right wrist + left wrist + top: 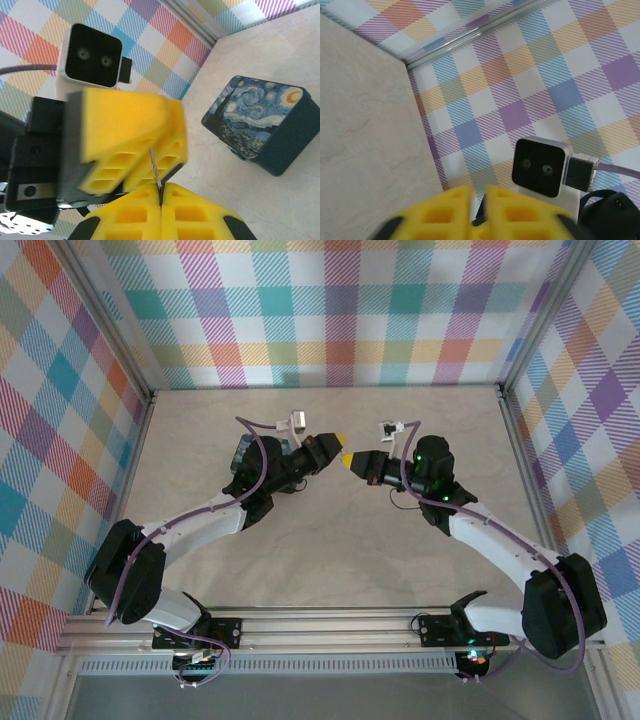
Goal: Unlock the padlock with the key
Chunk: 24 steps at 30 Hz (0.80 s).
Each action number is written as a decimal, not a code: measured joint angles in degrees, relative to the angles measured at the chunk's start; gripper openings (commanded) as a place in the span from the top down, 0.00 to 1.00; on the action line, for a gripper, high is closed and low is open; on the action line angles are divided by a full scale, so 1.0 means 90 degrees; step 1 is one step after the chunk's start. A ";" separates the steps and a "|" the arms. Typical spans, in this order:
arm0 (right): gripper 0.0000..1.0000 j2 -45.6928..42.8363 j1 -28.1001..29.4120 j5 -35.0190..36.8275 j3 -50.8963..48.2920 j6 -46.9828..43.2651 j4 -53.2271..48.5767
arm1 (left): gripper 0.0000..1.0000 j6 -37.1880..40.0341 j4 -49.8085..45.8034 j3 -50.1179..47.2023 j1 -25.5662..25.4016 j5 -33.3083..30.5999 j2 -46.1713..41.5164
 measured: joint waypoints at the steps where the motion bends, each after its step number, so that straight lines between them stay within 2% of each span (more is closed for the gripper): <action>1: 1.00 -0.0024 0.0000 0.0056 0.0000 -0.0102 -0.0151 | 0.58 0.0049 -0.0095 0.0000 0.0002 -0.0010 -0.0010; 5: 1.00 -0.0262 0.0000 0.0321 0.0002 -0.0549 -0.0884 | 0.38 0.0474 -0.0930 0.0022 0.0010 -0.0175 -0.0206; 7: 1.00 -0.0442 0.0000 0.0517 0.0005 -0.0848 -0.1311 | 0.25 0.0763 -0.1600 0.0134 0.0056 -0.0318 -0.0398; 10: 1.00 -0.0668 0.0000 0.0818 0.0012 -0.1263 -0.1909 | 0.12 0.1236 -0.2778 0.0636 0.0168 -0.0607 -0.0551; 16: 1.00 -0.0952 0.0000 0.1545 0.0049 -0.2057 -0.3135 | 0.00 0.2416 -0.5195 0.2055 0.0454 -0.1583 -0.0267; 19: 1.00 -0.1107 0.0000 0.1999 0.0053 -0.2416 -0.3708 | 0.00 0.2926 -0.6251 0.2747 0.0551 -0.2188 0.0308; 24: 1.00 -0.1316 -0.0002 0.2577 0.0075 -0.2829 -0.4306 | 0.00 0.3631 -0.7278 0.3337 0.0692 -0.2773 0.1501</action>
